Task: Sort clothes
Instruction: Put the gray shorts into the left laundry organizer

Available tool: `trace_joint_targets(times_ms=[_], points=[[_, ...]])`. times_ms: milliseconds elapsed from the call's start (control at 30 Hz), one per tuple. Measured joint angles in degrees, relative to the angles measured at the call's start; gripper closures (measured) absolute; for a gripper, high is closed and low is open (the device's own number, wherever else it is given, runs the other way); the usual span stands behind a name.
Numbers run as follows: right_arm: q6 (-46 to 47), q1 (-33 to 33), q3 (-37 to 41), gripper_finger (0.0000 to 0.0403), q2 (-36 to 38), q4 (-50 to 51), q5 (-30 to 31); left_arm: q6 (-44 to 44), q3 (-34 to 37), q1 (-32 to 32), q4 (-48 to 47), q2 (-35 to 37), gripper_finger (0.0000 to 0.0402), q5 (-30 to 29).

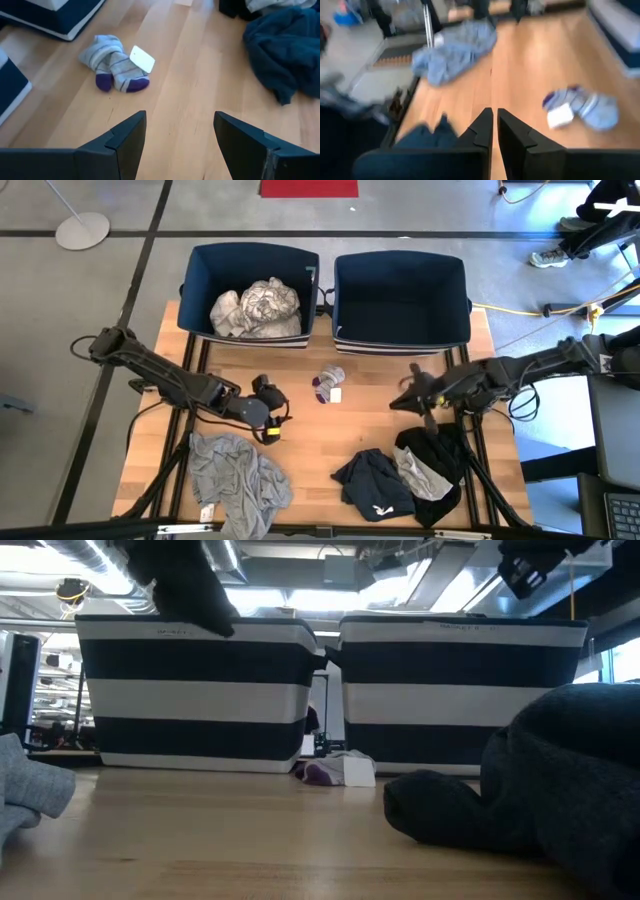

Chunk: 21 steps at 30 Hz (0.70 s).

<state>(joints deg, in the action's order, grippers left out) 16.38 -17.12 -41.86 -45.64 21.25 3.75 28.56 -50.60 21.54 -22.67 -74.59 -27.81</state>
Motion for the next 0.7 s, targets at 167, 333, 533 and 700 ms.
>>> trace_joint_targets(times_ms=[167, 333, 533, 700], points=[[6.63, -7.08, -5.11, 0.0373, -7.48, 6.41, 4.00, 0.21, 1.74, 0.00, 1.30, 0.00, 0.0179, -0.02], [15.60, -13.58, -8.77, 0.0373, -13.73, 11.48, 4.79, -0.33, 2.30, 0.00, 3.29, 0.00, 0.0179, 0.02], [31.58, -20.72, -10.07, 0.0373, -18.47, 14.08, 3.76, -2.72, 2.39, -0.02, 4.19, 0.00, 0.0179, 0.02], [46.35, -25.16, -10.09, 0.0373, -20.73, 16.76, -0.01, -6.60, 2.39, -0.28, 6.40, 0.00, 0.0179, 0.07]])
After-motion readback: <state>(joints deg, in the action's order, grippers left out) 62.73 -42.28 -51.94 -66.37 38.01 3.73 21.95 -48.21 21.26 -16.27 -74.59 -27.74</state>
